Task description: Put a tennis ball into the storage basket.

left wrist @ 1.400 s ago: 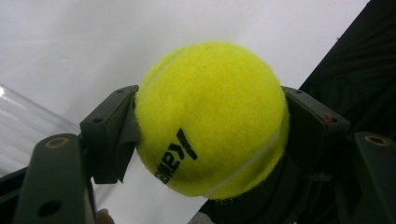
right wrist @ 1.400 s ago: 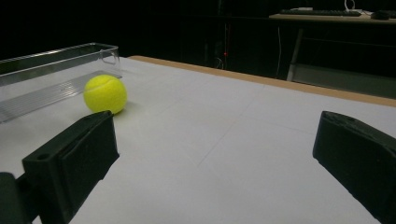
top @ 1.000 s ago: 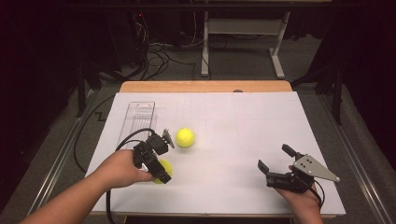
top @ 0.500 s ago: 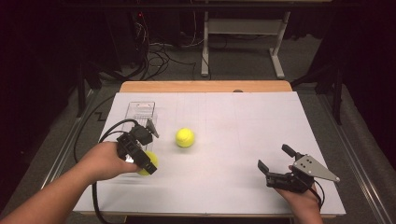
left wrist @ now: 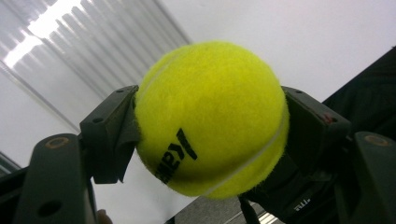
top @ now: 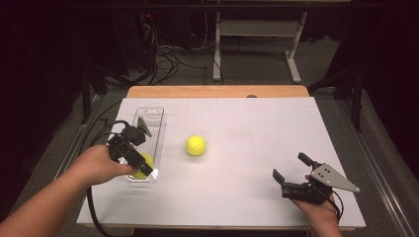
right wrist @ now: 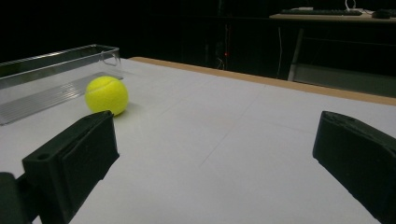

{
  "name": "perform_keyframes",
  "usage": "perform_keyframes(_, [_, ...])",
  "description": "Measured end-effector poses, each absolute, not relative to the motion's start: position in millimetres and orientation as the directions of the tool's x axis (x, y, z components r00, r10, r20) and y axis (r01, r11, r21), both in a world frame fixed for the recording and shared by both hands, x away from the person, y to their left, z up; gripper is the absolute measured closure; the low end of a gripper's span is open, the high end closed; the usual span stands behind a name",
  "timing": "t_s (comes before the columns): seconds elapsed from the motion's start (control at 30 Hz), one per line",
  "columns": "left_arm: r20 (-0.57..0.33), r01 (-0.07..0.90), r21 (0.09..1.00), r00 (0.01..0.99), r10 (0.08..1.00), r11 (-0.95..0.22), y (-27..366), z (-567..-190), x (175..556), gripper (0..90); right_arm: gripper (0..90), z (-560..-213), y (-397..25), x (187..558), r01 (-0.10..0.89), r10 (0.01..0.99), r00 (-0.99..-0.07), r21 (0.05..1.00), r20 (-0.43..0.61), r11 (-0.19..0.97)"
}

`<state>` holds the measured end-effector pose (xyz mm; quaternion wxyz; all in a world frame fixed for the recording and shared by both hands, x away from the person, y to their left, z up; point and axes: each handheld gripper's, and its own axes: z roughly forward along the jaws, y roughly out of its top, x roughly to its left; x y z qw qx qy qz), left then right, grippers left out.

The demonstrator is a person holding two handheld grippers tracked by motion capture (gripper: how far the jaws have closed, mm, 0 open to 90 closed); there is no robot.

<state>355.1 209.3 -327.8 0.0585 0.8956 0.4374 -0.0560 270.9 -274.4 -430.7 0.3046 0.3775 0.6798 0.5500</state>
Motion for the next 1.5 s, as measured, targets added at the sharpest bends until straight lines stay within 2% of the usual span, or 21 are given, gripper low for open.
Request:
perform_keyframes(0.43, [-0.142,0.839,0.039,0.543,0.828,-0.543,236,-332,365,26.8,0.4,-431,-275,271,0.18,0.848,-0.53,0.977,0.0,0.112])
perform_keyframes(1.5, [-0.147,0.868,0.043,0.495,0.856,-0.494,232,-325,394,26.8,0.5,-432,-275,271,0.179,0.846,-0.533,0.978,0.001,0.112])
